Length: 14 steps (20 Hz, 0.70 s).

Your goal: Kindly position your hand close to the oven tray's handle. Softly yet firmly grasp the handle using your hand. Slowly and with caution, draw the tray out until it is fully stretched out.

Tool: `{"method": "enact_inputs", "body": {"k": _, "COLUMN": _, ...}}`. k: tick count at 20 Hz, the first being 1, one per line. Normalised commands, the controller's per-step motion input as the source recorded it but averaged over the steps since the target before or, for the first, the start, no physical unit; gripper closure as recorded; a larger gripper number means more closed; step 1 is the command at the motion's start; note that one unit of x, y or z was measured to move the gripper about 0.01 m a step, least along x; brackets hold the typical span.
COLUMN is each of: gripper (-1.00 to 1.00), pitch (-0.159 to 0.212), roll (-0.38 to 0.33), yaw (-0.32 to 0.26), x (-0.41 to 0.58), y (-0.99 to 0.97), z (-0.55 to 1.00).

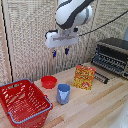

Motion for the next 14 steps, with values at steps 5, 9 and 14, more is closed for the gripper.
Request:
{"method": "enact_inputs", "body": {"k": 5, "gripper": -1.00, "pitch": 0.031, "roll": 0.024, "yaw": 0.081, "x": 0.230, "y": 0.16, "z": -0.17}}
{"method": "enact_inputs", "body": {"k": 9, "gripper": -1.00, "pitch": 0.000, "roll": 0.004, "yaw": 0.129, "x": 0.123, "y": -0.02, "z": -0.23}}
{"method": "enact_inputs", "body": {"k": 14, "gripper": -1.00, "pitch": -0.051, "roll": -0.222, "yaw": 0.154, "x": 0.062, "y": -0.16, "z": 0.00}}
